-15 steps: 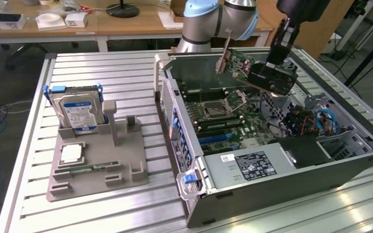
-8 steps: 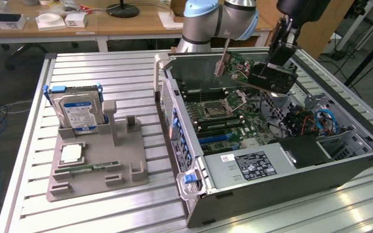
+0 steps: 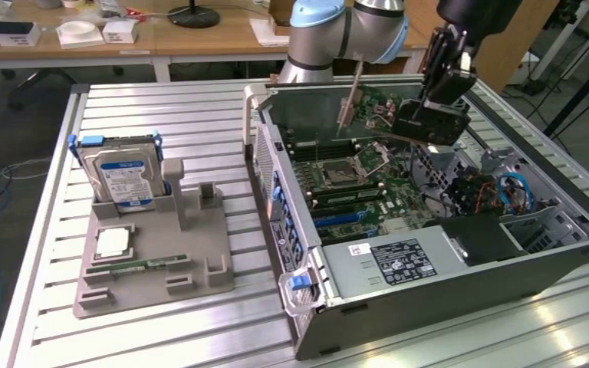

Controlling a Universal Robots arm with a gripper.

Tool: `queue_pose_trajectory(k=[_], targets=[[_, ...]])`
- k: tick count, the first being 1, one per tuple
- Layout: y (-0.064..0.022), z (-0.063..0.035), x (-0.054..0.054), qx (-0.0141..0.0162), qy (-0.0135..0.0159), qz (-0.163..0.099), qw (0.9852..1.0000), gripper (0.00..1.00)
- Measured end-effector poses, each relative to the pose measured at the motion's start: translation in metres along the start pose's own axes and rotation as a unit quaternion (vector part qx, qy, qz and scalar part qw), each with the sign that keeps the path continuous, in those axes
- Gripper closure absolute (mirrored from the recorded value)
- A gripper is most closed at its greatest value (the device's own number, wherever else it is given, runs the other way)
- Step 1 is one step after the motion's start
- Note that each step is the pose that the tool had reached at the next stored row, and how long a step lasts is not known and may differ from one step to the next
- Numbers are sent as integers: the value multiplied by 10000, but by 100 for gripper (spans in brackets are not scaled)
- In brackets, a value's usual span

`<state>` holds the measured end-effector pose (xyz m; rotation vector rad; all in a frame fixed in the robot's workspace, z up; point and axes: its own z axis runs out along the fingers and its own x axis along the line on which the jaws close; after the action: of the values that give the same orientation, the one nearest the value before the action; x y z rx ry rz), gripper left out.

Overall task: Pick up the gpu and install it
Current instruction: 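Insert the gpu into the slot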

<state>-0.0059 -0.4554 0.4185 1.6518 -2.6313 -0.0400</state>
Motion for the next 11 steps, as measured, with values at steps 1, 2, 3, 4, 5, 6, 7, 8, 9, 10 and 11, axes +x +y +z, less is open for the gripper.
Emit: queue_pose_trajectory(k=[1, 2, 3, 4, 5, 6, 7, 8, 9, 10, 11], targets=[[0, 0, 0, 1, 3, -90, 10000, 74], [0, 0, 0, 3, 7, -180, 9998, 74], [0, 0, 0, 4, 10, -269, 9996, 74], [0, 1, 0, 5, 14, -359, 9994, 74], [0, 0, 0, 7, 18, -457, 9990, 74], [0, 0, 0, 9, 21, -544, 9985, 74], [0, 1, 0, 10, 25, -633, 9980, 74], [0, 1, 0, 11, 28, -723, 9974, 74], [0, 0, 0, 13, 32, -813, 9967, 74], [0, 0, 0, 14, 36, -902, 9959, 74], [0, 0, 0, 16, 40, -1000, 9950, 74]])
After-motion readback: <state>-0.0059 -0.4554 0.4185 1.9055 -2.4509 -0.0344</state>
